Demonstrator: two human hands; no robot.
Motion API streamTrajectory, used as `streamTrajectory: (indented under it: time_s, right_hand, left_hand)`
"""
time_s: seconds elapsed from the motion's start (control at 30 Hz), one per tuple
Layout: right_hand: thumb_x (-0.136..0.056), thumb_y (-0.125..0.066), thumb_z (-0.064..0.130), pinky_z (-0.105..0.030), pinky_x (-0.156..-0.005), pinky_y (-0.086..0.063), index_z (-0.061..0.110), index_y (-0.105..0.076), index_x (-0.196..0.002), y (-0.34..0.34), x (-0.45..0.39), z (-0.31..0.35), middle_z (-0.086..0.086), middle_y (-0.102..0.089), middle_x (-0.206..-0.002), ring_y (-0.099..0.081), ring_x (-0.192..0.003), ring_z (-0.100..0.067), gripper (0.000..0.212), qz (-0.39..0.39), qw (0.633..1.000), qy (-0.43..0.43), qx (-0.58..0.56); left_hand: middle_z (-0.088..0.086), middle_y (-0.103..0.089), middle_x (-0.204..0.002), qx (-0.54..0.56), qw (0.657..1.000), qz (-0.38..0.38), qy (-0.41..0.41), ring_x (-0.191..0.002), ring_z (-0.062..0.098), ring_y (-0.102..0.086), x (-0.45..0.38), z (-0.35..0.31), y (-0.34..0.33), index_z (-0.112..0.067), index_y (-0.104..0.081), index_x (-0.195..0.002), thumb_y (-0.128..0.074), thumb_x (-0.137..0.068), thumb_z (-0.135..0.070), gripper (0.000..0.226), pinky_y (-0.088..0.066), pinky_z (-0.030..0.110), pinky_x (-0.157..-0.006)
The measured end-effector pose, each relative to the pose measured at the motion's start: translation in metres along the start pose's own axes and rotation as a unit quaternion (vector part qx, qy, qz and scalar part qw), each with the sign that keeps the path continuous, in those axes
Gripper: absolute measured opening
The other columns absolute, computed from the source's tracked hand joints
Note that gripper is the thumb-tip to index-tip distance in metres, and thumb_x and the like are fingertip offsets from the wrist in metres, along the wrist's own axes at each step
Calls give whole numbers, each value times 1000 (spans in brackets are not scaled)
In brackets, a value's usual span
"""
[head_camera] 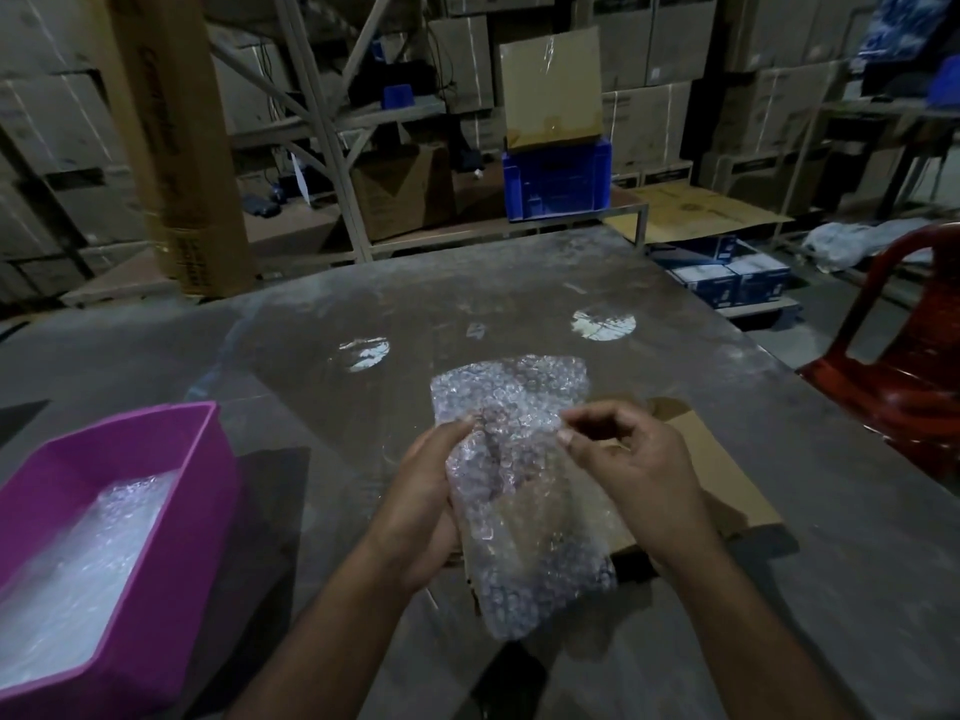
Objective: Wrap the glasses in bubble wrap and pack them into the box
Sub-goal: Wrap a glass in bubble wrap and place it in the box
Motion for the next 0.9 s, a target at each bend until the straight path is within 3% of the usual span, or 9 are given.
streamTrajectory:
  time_s: [0.07,0.13,0.2,0.3,0.43,0.57,0.63,0.77,0.9]
  right_hand:
    - [-81,-79,35,-19,-80,-55,25,-64,-121,10,-3,-20,13,-66,-115,-63,-103,0,43,-44,998,-35,23]
    - [-72,-81,59,-23,-94,-50,29,-50,-140,-1,-2,-44,15,-56,-135,-56,-117,3,80,18,993,-116,12]
    - [-67,-81,69,-37,-104,-49,29,-45,-145,-16,3,-62,8,-59,-141,-59,-125,-11,94,100,979,-174,-48]
    - [-76,-77,48,-34,-91,-56,16,-57,-132,-29,8,-59,0,-73,-122,-70,-111,-17,68,148,955,-204,-155]
    - [-87,-73,26,-25,-62,-53,8,-65,-122,-21,-5,-56,-7,-76,-102,-68,-77,-15,40,90,968,-179,-151]
    - [-88,-74,34,-23,-66,-47,34,-59,-115,-4,-12,-60,15,-68,-102,-63,-87,-5,31,32,986,-164,-23]
    - [-92,-72,24,-22,-66,-47,41,-54,-111,-1,-12,-67,19,-62,-100,-63,-86,-2,31,26,986,-166,-5]
    - [-87,-78,15,-38,-82,-58,34,-49,-133,4,-12,-86,-3,-66,-126,-67,-106,-19,57,21,979,-195,54]
    - [-86,-79,15,-24,-69,-49,32,-39,-150,5,-14,-76,0,-57,-126,-60,-98,-11,77,35,973,-170,155]
  left_hand:
    - [21,-72,-120,16,999,9,41,-108,33,-71,1,4,1,-2,-65,-124,-45,-104,-26,37,-57,44,-91]
    - [22,-71,-122,28,997,22,63,-114,35,-68,-2,7,1,-1,-65,-124,-43,-103,-28,41,-50,48,-102]
    - [20,-73,-115,33,997,35,67,-105,34,-70,-5,6,1,-4,-67,-115,-43,-101,-29,37,-50,49,-99]
    - [14,-74,-96,10,997,44,62,-88,29,-71,-12,0,2,-11,-65,-98,-44,-102,-34,32,-53,48,-91]
    - [16,-74,-115,5,997,40,73,-107,30,-71,-26,1,8,-8,-65,-120,-39,-105,-47,49,-51,48,-97]
    - [10,-69,-131,-43,991,45,121,-123,27,-63,-24,27,15,-15,-51,-142,-59,-98,-44,53,-52,47,-97]
    - [11,-73,-122,-107,985,48,129,-109,30,-71,-21,41,18,-11,-53,-136,-68,-96,-25,46,-60,44,-83]
    - [12,-77,-107,-192,979,-9,73,-87,26,-77,-18,44,29,-17,-47,-134,-72,-90,-2,53,-60,34,-57]
    - [8,-75,-112,-222,974,5,40,-89,16,-76,-21,43,32,-35,-36,-139,-74,-86,6,77,-58,25,-57]
Point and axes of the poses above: each hand's wrist, its own x-axis away from the middle knuckle, its own y-axis out of the back of the hand, z = x × y, the point moved 8 cm from there along -x, towards the middle knuckle
